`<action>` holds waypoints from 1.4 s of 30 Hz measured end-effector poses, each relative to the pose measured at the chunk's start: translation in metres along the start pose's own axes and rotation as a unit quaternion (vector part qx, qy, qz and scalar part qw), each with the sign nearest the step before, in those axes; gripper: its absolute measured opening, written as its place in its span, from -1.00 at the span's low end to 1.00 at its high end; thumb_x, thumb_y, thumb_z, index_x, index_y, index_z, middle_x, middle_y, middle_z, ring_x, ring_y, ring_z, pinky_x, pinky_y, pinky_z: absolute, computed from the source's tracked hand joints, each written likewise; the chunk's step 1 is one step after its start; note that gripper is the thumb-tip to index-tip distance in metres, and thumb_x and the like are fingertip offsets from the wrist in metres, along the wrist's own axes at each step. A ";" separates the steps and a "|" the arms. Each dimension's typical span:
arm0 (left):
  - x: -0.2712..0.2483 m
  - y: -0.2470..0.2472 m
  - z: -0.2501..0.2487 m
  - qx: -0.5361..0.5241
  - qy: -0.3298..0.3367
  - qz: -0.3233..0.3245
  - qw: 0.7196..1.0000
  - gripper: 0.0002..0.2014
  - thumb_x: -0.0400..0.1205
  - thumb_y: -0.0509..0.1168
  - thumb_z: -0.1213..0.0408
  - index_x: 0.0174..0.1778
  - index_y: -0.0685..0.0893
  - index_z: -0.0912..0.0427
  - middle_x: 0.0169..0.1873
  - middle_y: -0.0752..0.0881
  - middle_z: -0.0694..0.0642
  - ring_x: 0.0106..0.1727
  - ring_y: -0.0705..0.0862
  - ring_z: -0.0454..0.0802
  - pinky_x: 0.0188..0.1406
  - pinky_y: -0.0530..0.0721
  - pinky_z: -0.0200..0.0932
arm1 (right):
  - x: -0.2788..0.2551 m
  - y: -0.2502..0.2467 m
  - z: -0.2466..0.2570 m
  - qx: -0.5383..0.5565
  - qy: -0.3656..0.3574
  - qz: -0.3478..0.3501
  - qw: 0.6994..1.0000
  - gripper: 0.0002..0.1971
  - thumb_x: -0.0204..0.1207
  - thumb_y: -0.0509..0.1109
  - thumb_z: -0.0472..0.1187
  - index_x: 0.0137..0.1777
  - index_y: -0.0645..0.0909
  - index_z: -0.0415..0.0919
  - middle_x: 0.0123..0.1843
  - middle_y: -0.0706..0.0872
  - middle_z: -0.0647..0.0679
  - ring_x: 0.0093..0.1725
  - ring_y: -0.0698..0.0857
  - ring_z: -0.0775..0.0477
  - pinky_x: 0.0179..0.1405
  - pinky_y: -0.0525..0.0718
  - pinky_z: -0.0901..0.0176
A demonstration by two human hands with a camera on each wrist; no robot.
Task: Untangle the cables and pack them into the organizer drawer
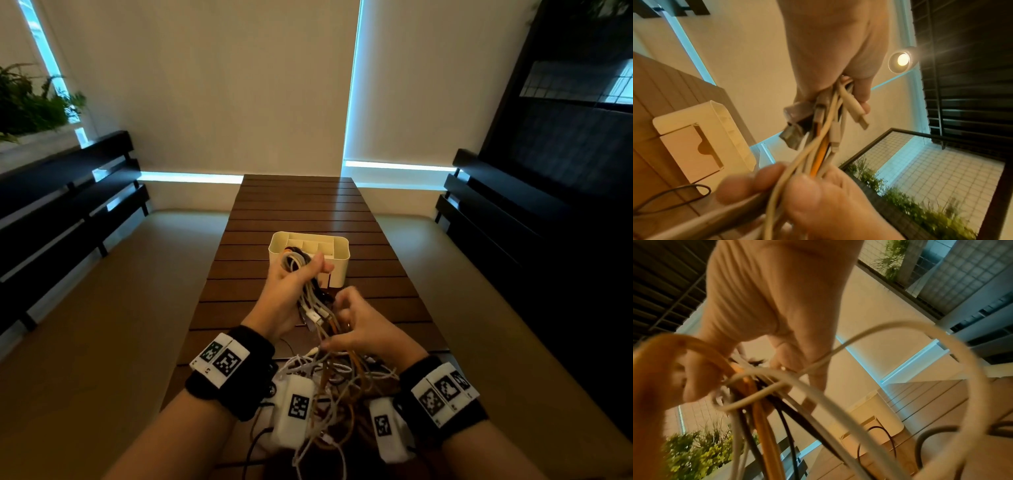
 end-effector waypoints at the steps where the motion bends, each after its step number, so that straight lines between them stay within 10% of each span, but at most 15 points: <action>1: 0.000 0.004 0.001 0.001 0.003 0.013 1.000 -0.82 0.60 0.29 0.26 0.03 0.53 0.28 -0.22 0.77 0.09 -0.26 0.75 -0.09 -0.24 0.77 -0.07 | 0.004 0.003 -0.001 -0.044 -0.008 0.006 0.999 -0.41 0.29 0.59 -0.35 0.22 0.38 -0.01 0.06 0.73 -0.06 0.01 0.76 0.01 0.02 0.73 0.10; 4: -0.001 0.016 0.001 -0.006 0.013 0.051 0.999 -0.72 0.54 0.28 0.18 0.02 0.57 0.33 -0.18 0.80 0.10 -0.02 0.75 -0.04 0.05 0.72 -0.07 | 0.010 0.008 -0.006 -0.121 0.009 0.000 0.993 -0.69 0.31 0.56 -0.32 -0.07 0.55 0.01 -0.20 0.68 0.06 -0.20 0.69 0.12 -0.08 0.68 0.14; 9: -0.001 0.012 -0.011 -0.107 0.026 0.044 0.993 -0.82 0.54 0.30 0.22 -0.36 0.48 0.13 -0.63 0.46 -0.02 -0.63 0.39 -0.15 -0.46 0.55 -0.20 | 0.017 0.002 -0.005 -0.287 0.025 0.010 0.958 -0.85 0.41 0.48 -0.20 -0.06 0.59 -0.07 -0.11 0.67 -0.03 -0.04 0.67 -0.03 -0.05 0.62 0.14; 12: 0.005 0.000 -0.015 -0.174 0.009 -0.005 0.985 -0.73 0.51 0.32 0.16 -0.40 0.39 0.13 -0.68 0.36 -0.07 -0.66 0.30 -0.17 -0.51 0.53 -0.25 | 0.022 -0.035 0.012 -0.381 0.028 -0.120 0.916 -0.78 0.46 0.43 -0.11 0.09 0.59 0.09 -0.04 0.60 0.06 0.07 0.55 0.00 0.25 0.51 -0.07; 16: 0.011 -0.003 -0.027 -0.241 0.000 0.001 0.971 -0.58 0.51 0.29 0.07 -0.67 0.40 0.08 -0.75 0.30 -0.08 -0.70 0.27 -0.18 -0.52 0.53 -0.31 | -0.010 -0.069 0.069 -0.478 -0.215 -0.451 0.722 -0.86 0.41 0.45 -0.22 -0.06 0.60 -0.14 -0.21 0.68 -0.06 -0.22 0.63 -0.14 -0.21 0.56 0.03; 18: 0.012 0.002 -0.037 -0.242 0.019 0.024 0.970 -0.53 0.52 0.28 0.06 -0.72 0.39 0.07 -0.77 0.29 -0.08 -0.71 0.28 -0.19 -0.53 0.53 -0.31 | -0.019 -0.072 0.068 -0.444 -0.272 -0.501 0.691 -0.83 0.40 0.45 -0.23 -0.04 0.57 -0.15 -0.15 0.71 -0.10 -0.23 0.66 -0.15 -0.29 0.62 0.10; 22: 0.013 -0.008 -0.032 -0.253 0.020 0.007 0.967 -0.54 0.53 0.27 0.08 -0.71 0.40 0.07 -0.77 0.30 -0.09 -0.73 0.29 -0.21 -0.57 0.53 -0.32 | 0.030 -0.053 -0.012 -0.424 -0.024 -0.197 0.884 -0.49 0.42 0.50 -0.02 0.36 0.47 0.00 0.31 0.55 -0.04 0.30 0.55 -0.15 0.24 0.56 -0.22; 26: 0.014 -0.037 -0.006 -0.257 -0.014 -0.051 0.965 -0.50 0.61 0.24 0.08 -0.70 0.44 0.07 -0.76 0.30 -0.10 -0.72 0.28 -0.20 -0.58 0.51 -0.32 | 0.017 -0.032 -0.072 -0.396 0.181 0.098 0.895 0.04 0.26 0.64 -0.10 0.64 0.04 0.05 0.66 0.13 -0.01 0.62 0.17 -0.17 0.54 0.25 -0.16; 29: 0.014 -0.048 -0.007 -0.262 -0.021 -0.065 0.963 -0.44 0.67 0.18 0.08 -0.71 0.38 0.08 -0.79 0.30 -0.09 -0.75 0.30 -0.19 -0.61 0.52 -0.34 | 0.011 -0.029 -0.043 -0.134 0.101 0.119 0.979 0.04 0.21 0.64 -0.38 0.61 0.13 0.05 0.60 0.24 0.04 0.56 0.26 0.00 0.45 0.38 0.15; 34: 0.019 -0.053 -0.013 -0.250 -0.008 -0.068 0.966 -0.44 0.67 0.20 0.07 -0.71 0.39 0.07 -0.78 0.30 -0.09 -0.73 0.28 -0.19 -0.59 0.50 -0.33 | 0.007 -0.020 0.003 0.109 -0.026 0.121 0.986 -0.24 0.19 0.53 -0.27 0.45 0.41 -0.05 0.43 0.54 0.03 0.42 0.54 0.05 0.37 0.55 0.13; 37: 0.020 -0.050 -0.010 -0.254 -0.006 -0.072 0.964 -0.48 0.64 0.24 0.07 -0.68 0.39 0.07 -0.76 0.30 -0.09 -0.72 0.28 -0.19 -0.59 0.50 -0.32 | 0.014 -0.024 0.015 0.084 -0.041 0.012 0.996 -0.78 0.57 0.32 -0.29 0.20 0.57 -0.20 0.00 0.70 -0.12 -0.14 0.75 0.05 -0.08 0.72 0.26; 42: 0.021 -0.040 -0.015 -0.258 0.000 -0.066 0.964 -0.45 0.68 0.20 0.08 -0.70 0.41 0.08 -0.76 0.30 -0.10 -0.73 0.28 -0.20 -0.60 0.50 -0.33 | 0.022 -0.003 0.004 -0.039 0.013 0.069 0.997 -0.80 0.63 0.26 -0.28 0.20 0.57 -0.14 -0.17 0.75 -0.18 -0.47 0.69 -0.02 -0.48 0.71 0.26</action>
Point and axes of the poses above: each hand's wrist, its own x-axis towards the middle knuckle, its own y-axis out of the palm, z = x × y, the point moved 8 cm from there along x, towards the middle knuckle
